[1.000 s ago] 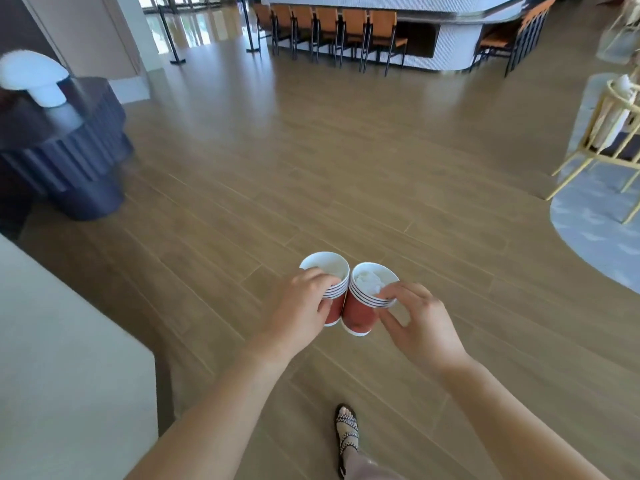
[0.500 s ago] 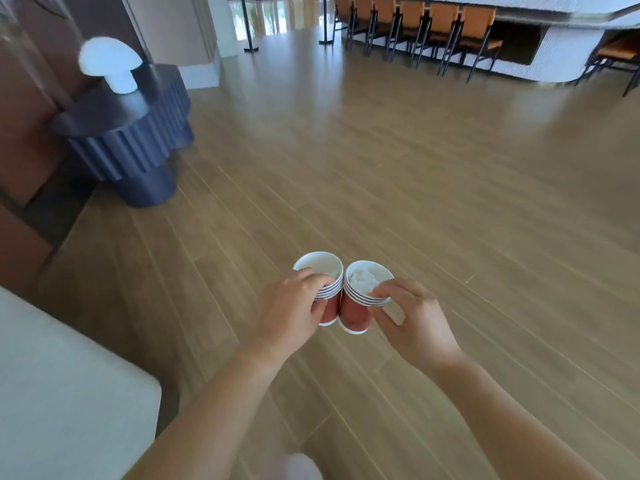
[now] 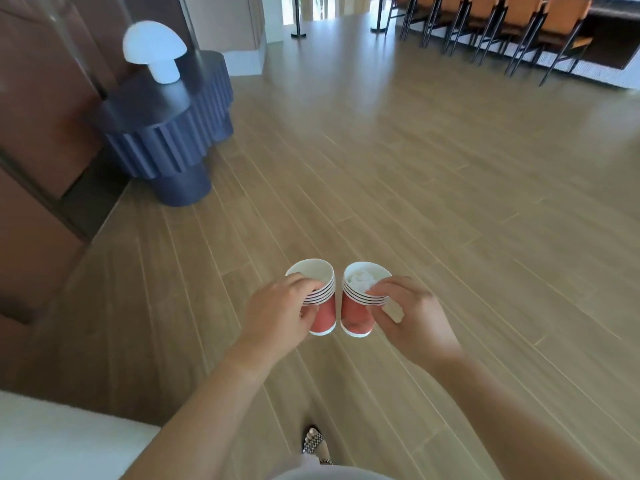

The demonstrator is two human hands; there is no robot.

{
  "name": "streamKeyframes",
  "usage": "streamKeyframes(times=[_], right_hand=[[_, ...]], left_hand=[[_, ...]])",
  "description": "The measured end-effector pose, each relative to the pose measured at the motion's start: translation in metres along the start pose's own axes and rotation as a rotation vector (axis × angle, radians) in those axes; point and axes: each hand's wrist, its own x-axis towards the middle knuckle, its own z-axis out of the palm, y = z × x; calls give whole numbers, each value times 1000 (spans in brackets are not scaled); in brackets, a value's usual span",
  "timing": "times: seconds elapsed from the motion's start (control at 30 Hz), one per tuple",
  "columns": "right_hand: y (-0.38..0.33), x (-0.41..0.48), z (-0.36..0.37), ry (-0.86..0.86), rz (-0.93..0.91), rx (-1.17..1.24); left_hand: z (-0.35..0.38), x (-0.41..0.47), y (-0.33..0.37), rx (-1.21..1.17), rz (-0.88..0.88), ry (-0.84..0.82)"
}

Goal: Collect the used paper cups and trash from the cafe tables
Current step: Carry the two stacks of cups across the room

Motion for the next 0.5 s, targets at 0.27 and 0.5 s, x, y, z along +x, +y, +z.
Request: streamKeyframes(times=[0.27, 0.5], right_hand=[[13, 143, 70, -42, -42, 41], [45, 263, 124, -74, -78, 52]], left_hand=[[-27, 123, -84, 41, -29, 47], [-26, 231, -150, 53, -57, 39]])
